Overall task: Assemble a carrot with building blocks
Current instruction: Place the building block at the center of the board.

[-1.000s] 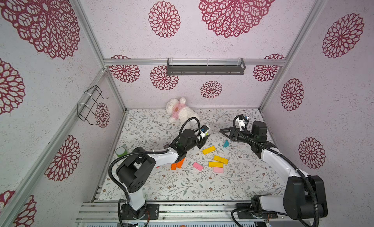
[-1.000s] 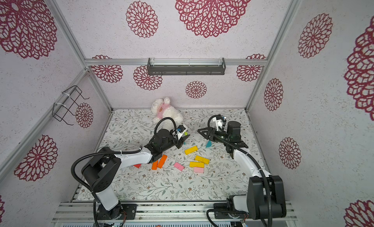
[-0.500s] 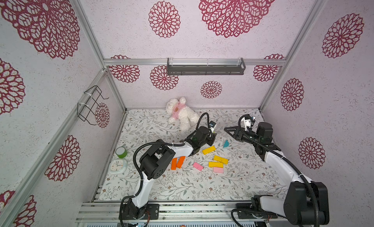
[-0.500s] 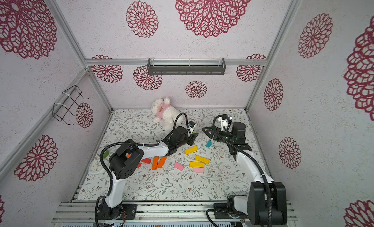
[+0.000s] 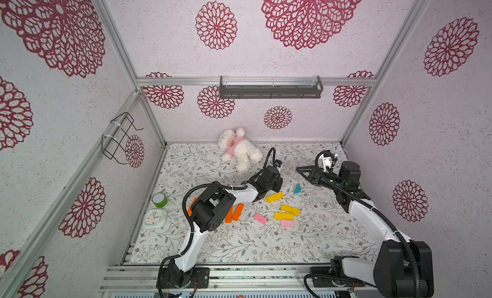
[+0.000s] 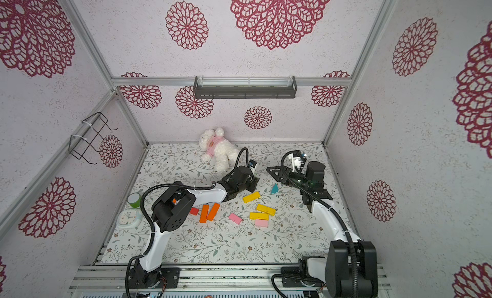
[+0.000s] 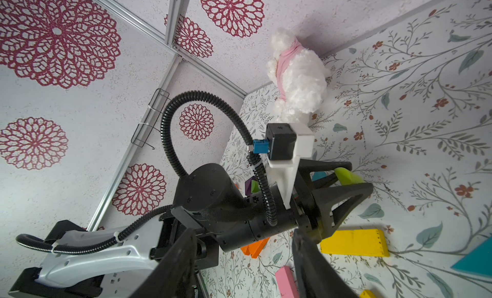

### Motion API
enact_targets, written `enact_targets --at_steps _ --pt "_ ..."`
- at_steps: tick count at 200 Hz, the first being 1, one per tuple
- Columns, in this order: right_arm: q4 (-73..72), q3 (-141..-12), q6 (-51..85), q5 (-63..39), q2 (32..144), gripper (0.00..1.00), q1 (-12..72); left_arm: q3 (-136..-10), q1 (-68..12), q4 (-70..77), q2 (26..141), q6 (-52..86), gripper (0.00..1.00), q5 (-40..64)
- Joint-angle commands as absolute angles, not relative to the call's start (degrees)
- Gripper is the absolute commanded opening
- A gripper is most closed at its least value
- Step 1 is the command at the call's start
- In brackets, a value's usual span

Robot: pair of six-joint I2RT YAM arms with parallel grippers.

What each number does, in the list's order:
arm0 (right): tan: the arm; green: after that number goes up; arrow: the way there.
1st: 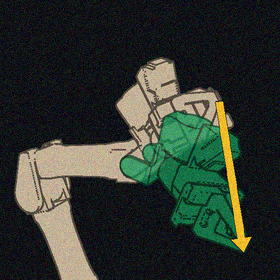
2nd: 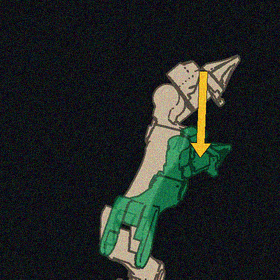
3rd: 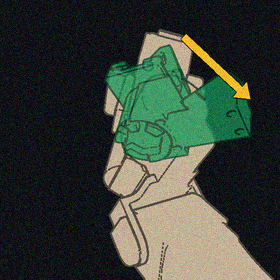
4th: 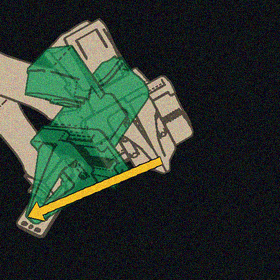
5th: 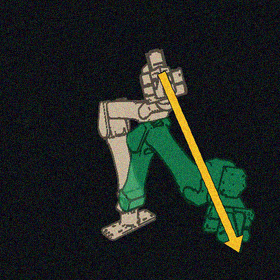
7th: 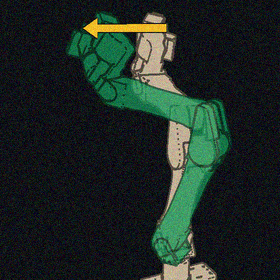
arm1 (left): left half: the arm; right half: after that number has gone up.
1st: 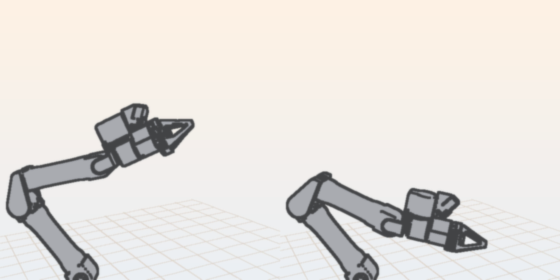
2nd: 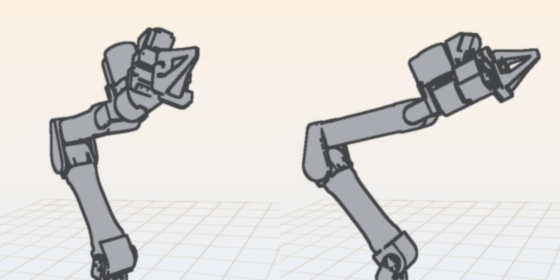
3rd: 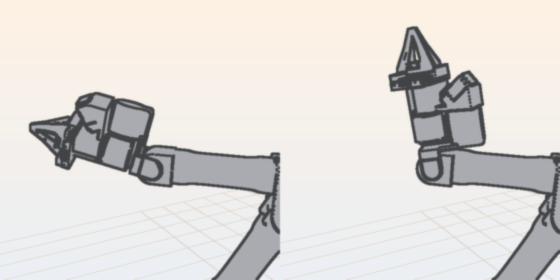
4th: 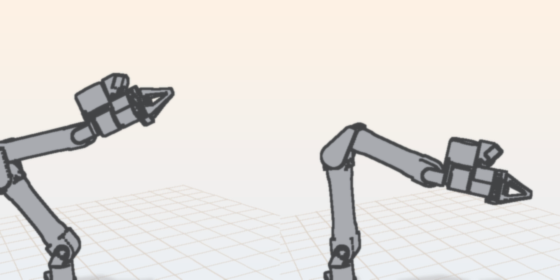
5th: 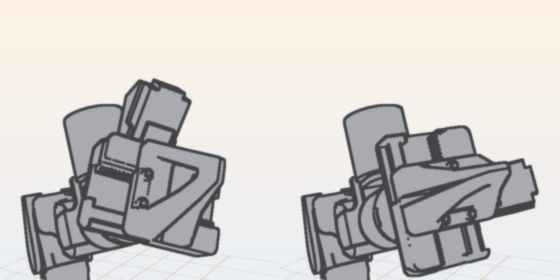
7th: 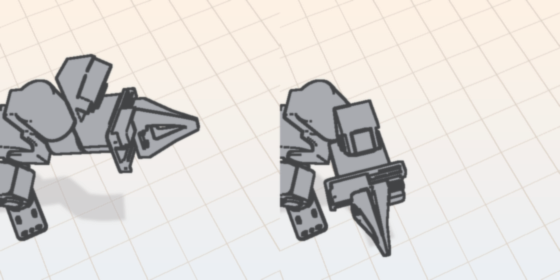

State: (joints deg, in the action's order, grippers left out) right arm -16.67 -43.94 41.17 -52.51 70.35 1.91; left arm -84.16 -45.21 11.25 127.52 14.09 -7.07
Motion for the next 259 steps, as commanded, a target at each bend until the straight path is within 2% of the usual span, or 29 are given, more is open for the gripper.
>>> enact_targets --at_steps 1,54,201,259 --pt "-19.2 -44.1 41.9 -53.4 67.9 0.58 1.7 -81.9 -44.8 10.9 126.7 13.5 0.21 -6.2" --pt "-18.1 -45.0 41.1 -53.4 66.6 0.59 1.7 -77.7 -45.8 18.5 127.0 12.5 0.21 -7.9" --pt "-21.2 -42.4 42.0 -53.6 66.2 0.59 1.7 -86.9 -46.7 12.9 134.7 10.1 0.24 -5.3" --pt "-20.1 -42.5 41.3 -53.3 65.4 0.59 1.6 -86.4 -46.7 12.0 135.7 10.0 0.34 -5.6"
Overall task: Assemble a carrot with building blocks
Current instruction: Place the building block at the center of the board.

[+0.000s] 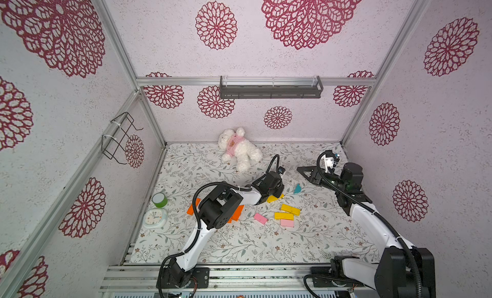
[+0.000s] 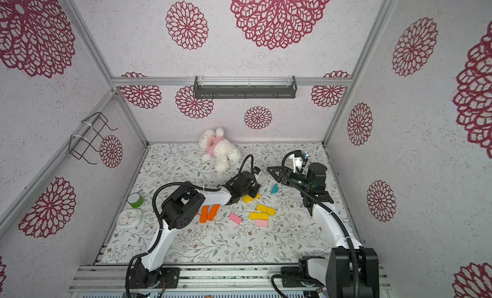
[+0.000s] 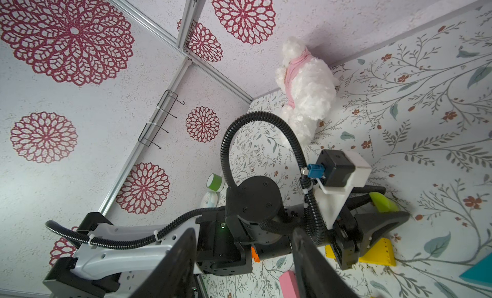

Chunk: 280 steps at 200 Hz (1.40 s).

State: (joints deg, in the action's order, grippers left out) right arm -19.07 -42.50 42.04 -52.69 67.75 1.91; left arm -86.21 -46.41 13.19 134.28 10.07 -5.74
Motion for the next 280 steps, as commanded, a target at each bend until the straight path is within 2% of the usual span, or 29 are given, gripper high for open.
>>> enact_targets --at_steps 1,158,248,280 --pt "-20.1 -42.5 41.2 -53.3 65.4 0.59 1.6 -86.4 -46.7 12.0 135.7 10.0 0.34 -5.6" --pt "-17.9 -43.0 40.1 -52.8 62.8 0.60 1.7 -84.4 -47.6 11.5 132.7 7.5 0.60 -7.5" --pt "-14.0 -46.0 38.8 -50.6 60.1 0.62 1.3 -85.3 -47.8 9.2 123.9 2.6 0.63 -6.2" --pt "-7.0 -49.4 36.1 -45.4 59.2 0.60 1.2 -84.5 -45.5 6.7 117.0 3.5 0.63 -5.2"
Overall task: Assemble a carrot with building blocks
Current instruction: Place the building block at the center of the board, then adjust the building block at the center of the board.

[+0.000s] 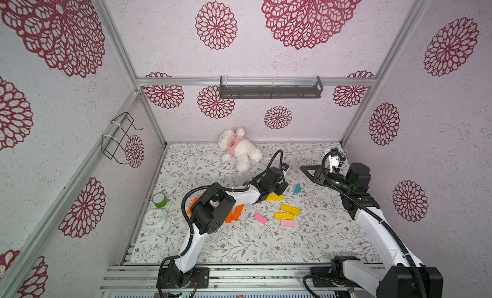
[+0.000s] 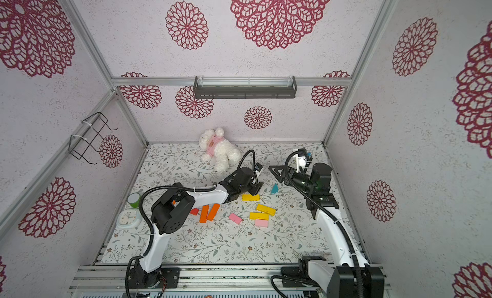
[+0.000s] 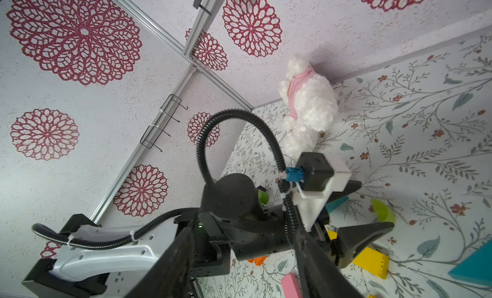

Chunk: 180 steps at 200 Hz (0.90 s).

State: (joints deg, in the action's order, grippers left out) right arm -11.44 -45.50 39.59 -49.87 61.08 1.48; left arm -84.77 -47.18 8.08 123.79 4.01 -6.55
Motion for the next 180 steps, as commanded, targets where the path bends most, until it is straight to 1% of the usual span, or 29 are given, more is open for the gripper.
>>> enact_targets --at_steps 1,15,21,29,39,47,54,66,86,111,128,141,161,180 --pt "-6.8 -49.5 36.0 -45.0 59.2 0.60 1.2 -84.5 -45.4 6.5 116.8 3.7 0.63 -5.1" --pt "-1.0 -51.0 33.4 -40.7 59.7 0.55 1.5 -84.0 -43.1 4.1 113.1 6.4 0.62 -4.6" --pt "1.2 -51.6 31.8 -38.9 60.2 0.52 1.9 -83.6 -41.9 2.9 109.7 7.7 0.62 -4.3" --pt "5.1 -52.4 29.7 -35.3 61.2 0.46 2.9 -83.2 -40.4 1.1 107.0 9.2 0.61 -4.9" --pt "9.3 -53.6 27.2 -30.5 62.9 0.36 5.4 -82.6 -38.2 -1.4 103.5 11.3 0.61 -5.8" --pt "11.9 -54.5 25.1 -26.3 64.5 0.31 8.3 -82.0 -36.6 -3.7 100.9 13.3 0.61 -6.8" --pt "14.4 -55.5 23.0 -22.1 66.1 0.30 11.4 -81.6 -34.9 -6.0 98.2 15.2 0.61 -7.6" --pt "17.8 -57.4 19.0 -15.8 69.6 0.31 16.9 -79.7 -31.9 -9.1 93.9 17.8 0.62 -8.8" --pt "22.7 -61.3 14.5 -6.0 77.3 0.46 24.7 -74.4 -26.2 -11.4 86.7 22.7 0.63 -10.6" --pt "22.8 -66.5 15.1 -0.7 86.8 0.55 31.2 -68.4 -17.2 -12.8 80.4 28.4 0.64 -7.1" --pt "23.6 -71.8 15.5 1.7 93.7 0.58 34.6 -62.7 -13.9 -8.6 75.5 29.5 0.63 -8.2" --pt "25.2 -76.5 15.4 3.7 99.5 0.58 36.6 -59.3 -12.7 -6.0 72.5 30.1 0.65 -9.0" --pt "28.8 -83.4 15.8 9.3 107.4 0.57 38.2 -57.8 -11.6 -5.7 70.7 31.8 0.66 -8.3" --pt "30.7 -87.7 16.8 11.8 112.1 0.57 38.5 -58.0 -11.4 -5.3 70.3 33.5 0.66 -5.5"
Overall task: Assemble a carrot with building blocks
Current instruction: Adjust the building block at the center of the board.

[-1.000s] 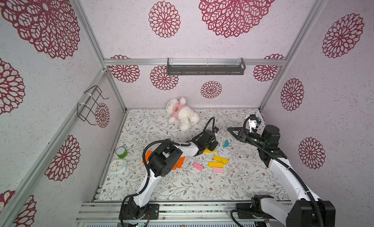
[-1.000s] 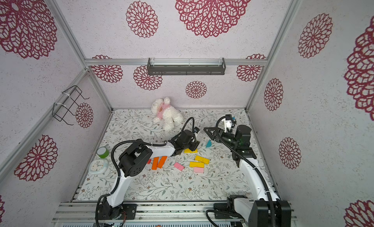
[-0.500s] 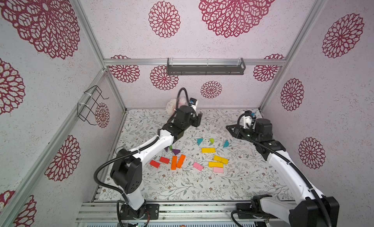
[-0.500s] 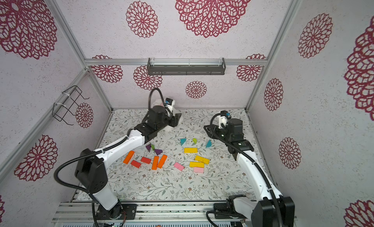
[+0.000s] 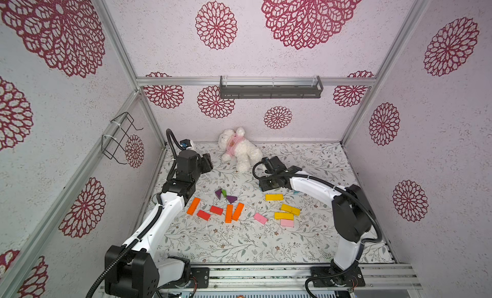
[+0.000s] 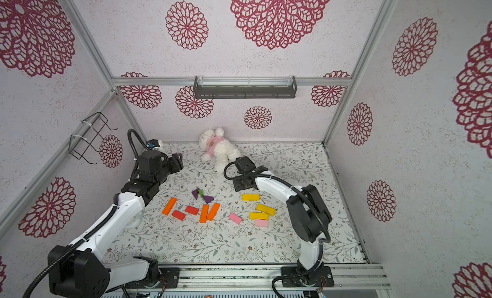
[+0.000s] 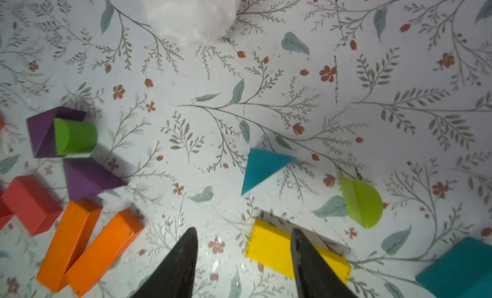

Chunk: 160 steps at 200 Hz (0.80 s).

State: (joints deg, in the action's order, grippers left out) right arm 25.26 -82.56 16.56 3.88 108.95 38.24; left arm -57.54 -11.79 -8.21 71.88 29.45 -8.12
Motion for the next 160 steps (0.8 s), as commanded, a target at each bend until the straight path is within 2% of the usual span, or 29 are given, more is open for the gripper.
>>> enact_targets --at_steps 1,39,59,77,92,133,160 --pt "30.8 -87.9 16.8 11.9 112.3 0.57 38.5 -58.1 -11.4 -5.3 70.3 33.6 0.66 -5.3" --pt "33.7 -94.0 16.6 14.5 117.9 0.57 39.3 -57.9 -10.5 -4.7 70.3 36.7 0.66 -1.2" --pt "32.8 -92.7 16.0 17.1 115.6 0.57 39.0 -57.8 -10.2 -4.7 70.2 36.8 0.66 -1.2" --pt "32.9 -91.0 15.5 17.5 113.0 0.51 37.3 -57.5 -9.9 -4.4 70.4 37.4 0.66 -1.0" --pt "33.6 -88.8 14.7 17.8 111.3 0.50 36.0 -57.6 -9.6 -4.4 70.7 37.5 0.66 -0.8" --pt "33.2 -81.4 12.3 16.3 108.4 0.60 34.5 -57.7 -9.1 -4.2 71.9 38.9 0.66 0.9" --pt "32.0 -79.4 11.9 15.8 108.4 0.62 33.1 -57.8 -8.7 -4.2 72.8 39.3 0.65 1.5"
